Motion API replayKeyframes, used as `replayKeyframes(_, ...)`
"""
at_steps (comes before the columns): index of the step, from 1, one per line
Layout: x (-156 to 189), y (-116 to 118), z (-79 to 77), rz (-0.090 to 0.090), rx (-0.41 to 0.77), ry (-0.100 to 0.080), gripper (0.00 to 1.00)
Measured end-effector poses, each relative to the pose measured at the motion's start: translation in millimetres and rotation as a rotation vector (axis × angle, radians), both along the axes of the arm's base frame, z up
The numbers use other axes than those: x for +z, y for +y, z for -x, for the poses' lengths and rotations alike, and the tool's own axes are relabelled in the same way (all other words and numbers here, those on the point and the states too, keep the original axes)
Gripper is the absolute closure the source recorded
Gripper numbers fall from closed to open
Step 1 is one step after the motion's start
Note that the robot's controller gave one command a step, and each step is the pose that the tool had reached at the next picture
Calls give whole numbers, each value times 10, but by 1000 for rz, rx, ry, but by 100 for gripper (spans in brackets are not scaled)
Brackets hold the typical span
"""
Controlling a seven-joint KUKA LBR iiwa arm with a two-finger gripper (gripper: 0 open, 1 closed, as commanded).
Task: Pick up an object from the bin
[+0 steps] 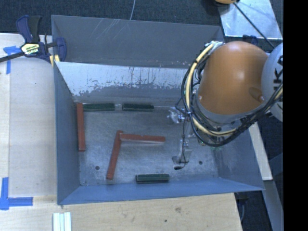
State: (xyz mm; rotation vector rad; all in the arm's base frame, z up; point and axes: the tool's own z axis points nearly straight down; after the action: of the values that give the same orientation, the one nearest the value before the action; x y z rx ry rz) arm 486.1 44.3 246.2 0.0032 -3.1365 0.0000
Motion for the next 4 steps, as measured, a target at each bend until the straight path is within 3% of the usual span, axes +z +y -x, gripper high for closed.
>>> replayKeyframes(1,39,-4,-15,0,-2,-8,0)
replayKeyframes(2,-708,163,-484,-1,54,-14,0)
replayKeyframes(3,-859,180,-1031,-1,142,-12,0)
replayKeyframes(4,-1068,300,-847,-1,-54,-8,0)
